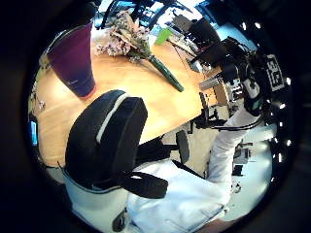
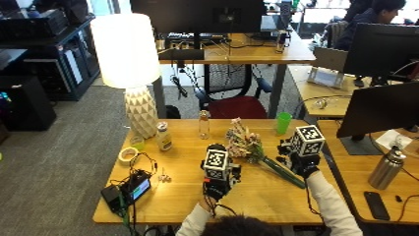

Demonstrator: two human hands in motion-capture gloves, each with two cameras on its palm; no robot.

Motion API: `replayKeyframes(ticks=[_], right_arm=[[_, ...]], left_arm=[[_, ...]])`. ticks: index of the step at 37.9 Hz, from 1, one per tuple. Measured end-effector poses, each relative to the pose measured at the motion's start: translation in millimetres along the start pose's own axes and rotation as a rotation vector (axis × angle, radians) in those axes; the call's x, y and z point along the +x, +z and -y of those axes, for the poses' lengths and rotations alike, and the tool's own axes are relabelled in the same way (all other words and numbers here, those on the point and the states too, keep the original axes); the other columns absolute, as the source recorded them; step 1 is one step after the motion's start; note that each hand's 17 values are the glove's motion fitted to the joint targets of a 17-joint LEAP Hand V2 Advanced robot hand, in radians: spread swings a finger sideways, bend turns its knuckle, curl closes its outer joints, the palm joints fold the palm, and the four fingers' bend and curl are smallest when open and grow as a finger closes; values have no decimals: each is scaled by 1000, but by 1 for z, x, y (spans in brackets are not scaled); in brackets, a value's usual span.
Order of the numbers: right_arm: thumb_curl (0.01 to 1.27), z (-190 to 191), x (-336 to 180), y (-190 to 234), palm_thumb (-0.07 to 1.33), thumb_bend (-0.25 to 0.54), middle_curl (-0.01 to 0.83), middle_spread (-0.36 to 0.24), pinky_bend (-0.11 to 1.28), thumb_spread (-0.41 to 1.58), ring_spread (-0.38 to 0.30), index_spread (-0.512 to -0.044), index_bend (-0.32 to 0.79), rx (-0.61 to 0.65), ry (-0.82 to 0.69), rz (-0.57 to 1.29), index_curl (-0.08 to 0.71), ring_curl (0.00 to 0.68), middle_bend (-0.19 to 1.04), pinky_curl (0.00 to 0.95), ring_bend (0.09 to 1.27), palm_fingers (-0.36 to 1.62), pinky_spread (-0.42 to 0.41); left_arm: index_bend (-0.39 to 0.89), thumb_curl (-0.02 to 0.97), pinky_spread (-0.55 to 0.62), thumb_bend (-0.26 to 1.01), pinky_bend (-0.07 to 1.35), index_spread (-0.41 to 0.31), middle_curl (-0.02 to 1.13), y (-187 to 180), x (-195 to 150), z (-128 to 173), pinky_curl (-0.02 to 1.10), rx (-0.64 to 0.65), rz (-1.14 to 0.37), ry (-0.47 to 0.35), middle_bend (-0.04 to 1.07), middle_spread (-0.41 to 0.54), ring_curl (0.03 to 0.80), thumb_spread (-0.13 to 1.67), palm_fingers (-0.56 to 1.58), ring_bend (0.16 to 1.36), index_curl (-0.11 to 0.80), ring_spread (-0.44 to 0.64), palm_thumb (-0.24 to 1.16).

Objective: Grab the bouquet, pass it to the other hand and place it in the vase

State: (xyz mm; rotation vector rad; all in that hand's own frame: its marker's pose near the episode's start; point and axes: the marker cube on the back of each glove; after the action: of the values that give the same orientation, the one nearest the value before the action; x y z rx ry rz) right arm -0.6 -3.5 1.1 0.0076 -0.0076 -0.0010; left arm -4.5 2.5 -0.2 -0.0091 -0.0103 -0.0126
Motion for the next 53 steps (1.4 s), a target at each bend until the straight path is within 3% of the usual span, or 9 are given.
replayKeyframes(ticks=[3, 7, 18, 27, 38, 45, 50, 53], right_arm=[[37, 1, -3, -1, 190, 111, 99, -43, 411, 564, 77, -233, 144, 16, -10, 12, 70, 81, 266, 126, 280, 405, 171], [54, 1, -8, -4, 201, 105, 145, -52, 425, 779, 101, -294, 141, 32, -23, 21, 113, 124, 274, 177, 294, 376, 217], [95, -8, -17, -17, 213, 66, 223, -59, 426, 1065, 129, -357, 135, 29, -53, 31, 170, 175, 272, 235, 315, 356, 271], [127, -9, -8, -25, 199, 9, 268, -13, 488, 1104, 151, -343, 68, -36, 10, -1, 160, 221, 278, 278, 399, 401, 284], [191, 37, 46, -35, 283, -7, 305, 44, 674, 1074, 134, -225, 12, -178, 168, 126, 103, 297, 264, 349, 572, 459, 276], [229, 77, 88, 1, 362, 0, 338, 50, 764, 1057, 67, -181, -15, -206, 316, 178, 55, 337, 305, 380, 662, 474, 243], [250, 84, 102, 53, 420, -2, 362, 30, 773, 1048, 28, -184, 25, -299, 364, 155, 48, 350, 343, 383, 675, 476, 222], [263, 69, 93, 69, 456, -3, 368, 17, 777, 1042, -7, -240, 43, -388, 372, 183, 50, 356, 345, 383, 685, 492, 189]], left_arm=[[250, 36, 210, 87, 261, -53, 80, 1, -5, -1, 91, -4, 3, -15, 174, 43, 121, 568, 478, 438, 111, 90, 153], [243, 58, 270, 81, 257, -67, 128, 1, -11, -1, 137, 6, 4, -33, 170, 50, 172, 777, 458, 464, 162, 117, 164], [225, 108, 339, 46, 233, -82, 190, -11, -2, -1, 196, 46, 18, 1, 163, 59, 218, 1060, 440, 468, 256, 148, 177], [192, 142, 362, 9, 225, -82, 217, -18, 9, 13, 230, 71, 38, 53, 158, 62, 239, 1135, 420, 473, 304, 157, 182], [181, 172, 372, -16, 231, -77, 235, -19, 30, -3, 264, 81, 45, 139, 155, 73, 258, 1156, 393, 475, 339, 169, 167], [181, 186, 374, -18, 236, -77, 243, -15, 38, -15, 280, 71, 38, 177, 156, 75, 268, 1159, 380, 476, 356, 174, 162], [180, 195, 375, -18, 236, -79, 249, -12, 34, -13, 289, 53, 21, 188, 157, 82, 273, 1160, 377, 477, 365, 182, 159], [180, 199, 376, -18, 236, -80, 252, -7, 30, -8, 293, 57, 27, 180, 157, 83, 276, 1161, 375, 477, 370, 184, 158]])
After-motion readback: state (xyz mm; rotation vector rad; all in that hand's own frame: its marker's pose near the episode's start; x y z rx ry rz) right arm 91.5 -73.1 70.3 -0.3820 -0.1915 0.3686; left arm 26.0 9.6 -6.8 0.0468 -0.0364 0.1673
